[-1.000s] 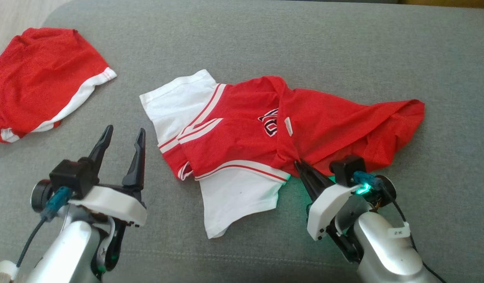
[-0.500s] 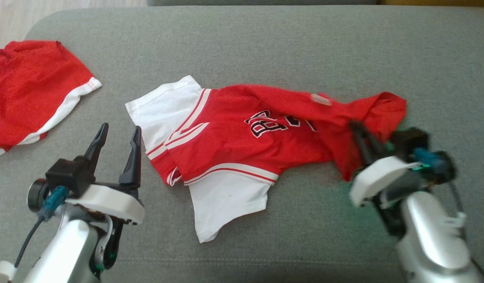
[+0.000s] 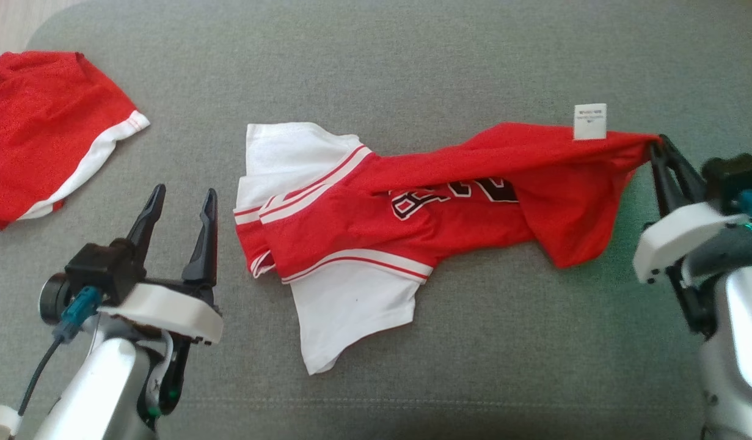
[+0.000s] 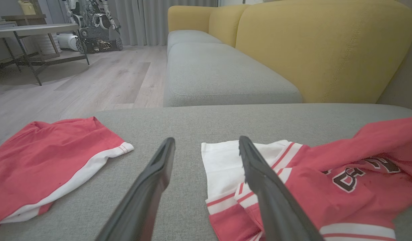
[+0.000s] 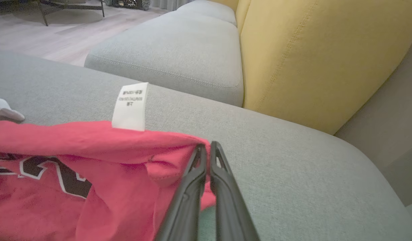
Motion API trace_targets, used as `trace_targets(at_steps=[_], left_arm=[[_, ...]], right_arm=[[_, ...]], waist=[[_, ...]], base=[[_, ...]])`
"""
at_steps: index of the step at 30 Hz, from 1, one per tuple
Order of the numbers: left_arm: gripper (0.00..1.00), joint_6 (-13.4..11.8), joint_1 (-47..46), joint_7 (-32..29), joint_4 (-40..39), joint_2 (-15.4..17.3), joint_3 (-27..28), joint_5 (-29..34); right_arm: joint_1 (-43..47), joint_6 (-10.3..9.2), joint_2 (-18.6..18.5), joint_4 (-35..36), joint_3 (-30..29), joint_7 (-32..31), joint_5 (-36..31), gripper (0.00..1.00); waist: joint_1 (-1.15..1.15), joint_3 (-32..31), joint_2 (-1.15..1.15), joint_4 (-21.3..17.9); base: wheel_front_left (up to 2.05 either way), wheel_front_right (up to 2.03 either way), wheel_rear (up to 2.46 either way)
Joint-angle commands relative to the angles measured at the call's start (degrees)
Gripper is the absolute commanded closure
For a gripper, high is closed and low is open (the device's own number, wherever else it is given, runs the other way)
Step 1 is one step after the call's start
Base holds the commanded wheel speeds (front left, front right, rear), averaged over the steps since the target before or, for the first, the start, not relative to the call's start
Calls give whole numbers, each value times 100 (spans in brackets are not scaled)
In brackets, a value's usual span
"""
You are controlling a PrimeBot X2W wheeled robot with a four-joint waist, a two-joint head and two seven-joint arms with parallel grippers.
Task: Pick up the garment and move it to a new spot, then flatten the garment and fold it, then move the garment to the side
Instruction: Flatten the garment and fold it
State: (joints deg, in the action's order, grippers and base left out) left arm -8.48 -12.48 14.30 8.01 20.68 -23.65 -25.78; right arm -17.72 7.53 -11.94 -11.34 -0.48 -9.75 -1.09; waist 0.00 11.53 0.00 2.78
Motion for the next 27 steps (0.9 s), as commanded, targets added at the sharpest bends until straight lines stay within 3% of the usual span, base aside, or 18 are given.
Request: trace_targets(at_steps=[1, 10, 11, 12, 13, 18, 27], left_arm=[[0, 32, -295, 69, -169, 108, 277, 74], [0, 87, -266, 69, -112, 45, 341, 107], [0, 87, -256, 69, -106, 44, 347, 115], [0, 86, -247, 69, -102, 42, 353, 121], [0, 89, -237, 70, -97, 41, 357, 127], [0, 94, -140, 70, -58, 36, 367, 140], [0, 12, 156, 70, -49, 70, 437, 117]], right_arm=[[-138, -4, -92, 3, 240, 97, -69, 100], [108, -4, 144, -1014, 583, 386, -96, 100], [127, -4, 194, -1078, 563, 432, -93, 91], [146, -4, 247, -1120, 541, 485, -89, 53], [169, -4, 302, -1161, 505, 533, -74, 0], [431, -4, 557, -916, 265, 833, 10, 0], [1197, -4, 828, 588, -93, 952, 244, 0]], waist=[[0, 30, 0, 20], [0, 39, 0, 46], [0, 33, 0, 39], [0, 27, 0, 30], [0, 6, 0, 24], [0, -137, 0, -10], [0, -491, 0, -94]], base=[[0, 0, 0], [0, 0, 0], [0, 0, 0], [0, 0, 0], [0, 0, 0], [0, 0, 0], [0, 0, 0]])
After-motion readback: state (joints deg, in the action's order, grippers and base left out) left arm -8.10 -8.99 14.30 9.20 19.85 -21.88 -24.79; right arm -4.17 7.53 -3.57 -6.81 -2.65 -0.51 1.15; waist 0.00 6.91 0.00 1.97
